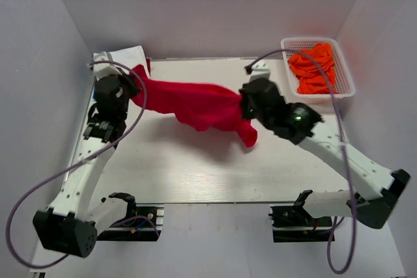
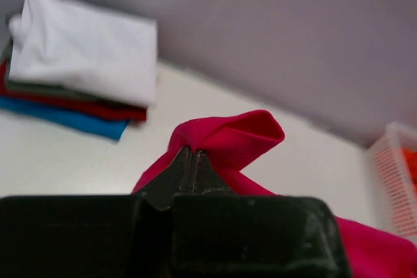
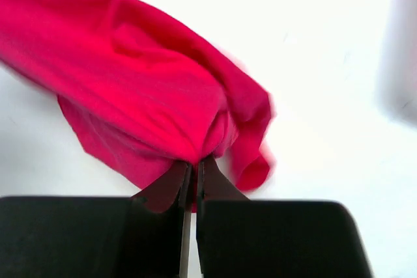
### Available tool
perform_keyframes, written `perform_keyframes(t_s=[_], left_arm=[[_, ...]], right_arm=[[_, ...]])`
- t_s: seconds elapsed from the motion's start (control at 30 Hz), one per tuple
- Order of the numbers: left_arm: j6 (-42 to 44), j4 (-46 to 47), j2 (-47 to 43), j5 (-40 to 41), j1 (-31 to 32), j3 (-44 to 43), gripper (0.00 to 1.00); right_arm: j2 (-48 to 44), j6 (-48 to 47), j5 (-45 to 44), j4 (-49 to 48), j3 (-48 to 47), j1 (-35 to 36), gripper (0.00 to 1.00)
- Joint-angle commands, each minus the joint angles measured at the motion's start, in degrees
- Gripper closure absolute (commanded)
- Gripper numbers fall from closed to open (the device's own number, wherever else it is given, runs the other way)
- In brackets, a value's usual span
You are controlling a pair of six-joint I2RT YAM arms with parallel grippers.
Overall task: Fold and stack the t-shirts
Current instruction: Flatten out the tshirt
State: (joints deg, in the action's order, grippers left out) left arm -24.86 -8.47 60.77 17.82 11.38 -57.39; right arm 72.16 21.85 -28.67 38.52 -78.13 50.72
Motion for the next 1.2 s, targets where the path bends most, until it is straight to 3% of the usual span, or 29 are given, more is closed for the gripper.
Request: perform_keyframes(t_s=[0.0, 0.17, 0.3, 0.33, 0.43, 0.53, 0.73, 0.83, 0.97, 1.03, 1.07, 1.17], left_arm=[[0.25, -1.37, -5.75, -1.47, -0.04, -6.32, 1.0], [1.83, -3.48, -9.01, -5.43, -0.04, -17.66, 1.0], [3.86, -4.54, -12.51, -7.87, -0.04, -24.52, 1.0], [4.55, -4.54, -13.91, -8.76, -0.04, -26.7, 1.0], [5.26, -4.01, -15.16, -12.37, -0.74, -31.1, 1.0], [5.88, -4.62, -16.48, -15.36, -0.74, -36.19, 1.0], [5.71, -7.26, -17.61, -23.27, -0.74, -45.43, 1.0], [4.39, -9.37, -17.62, -24.68, -0.74, -46.76, 1.0], [2.02, -11.38, -18.15, -22.84, -0.74, -41.42, 1.0], [1.14, -13.06, -16.49, -21.43, -0.74, -37.29, 1.0], [0.61, -13.76, -16.48, -19.86, -0.74, -35.45, 1.0], [-1.41, -12.2, -15.69, -17.14, -0.74, -22.65, 1.0]], right_arm=[[-5.17, -7.41, -7.8, 3.58, -10.34, -0.44, 1.0], [-7.47, -18.47, -2.13, 2.26, -23.11, -0.27, 1.0], [-11.42, -21.58, 4.22, 0.24, -31.62, -0.27, 1.0], [-12.04, -24.11, 10.24, -0.63, -32.52, -0.18, 1.0], [-15.54, -26.49, 13.97, -1.17, -36.2, -0.18, 1.0], [-17.57, -29.31, 25.71, -1.08, -38.93, -0.18, 1.0], [-20.56, -30.37, 34.98, -0.9, -38.87, -0.27, 1.0], [-22.24, -28.97, 33.51, -2.57, -34.91, -0.27, 1.0], [-25.31, -27.12, 28.94, -6.6, -23.17, -0.18, 1.0], [-25.75, -24.77, 22.29, -9.76, -19.62, -0.18, 1.0], [-26.45, -23.96, 20.34, -10.57, -13.26, -0.44, 1.0], [-26.02, -19.74, 7.95, -15.05, -4.16, -0.18, 1.0]])
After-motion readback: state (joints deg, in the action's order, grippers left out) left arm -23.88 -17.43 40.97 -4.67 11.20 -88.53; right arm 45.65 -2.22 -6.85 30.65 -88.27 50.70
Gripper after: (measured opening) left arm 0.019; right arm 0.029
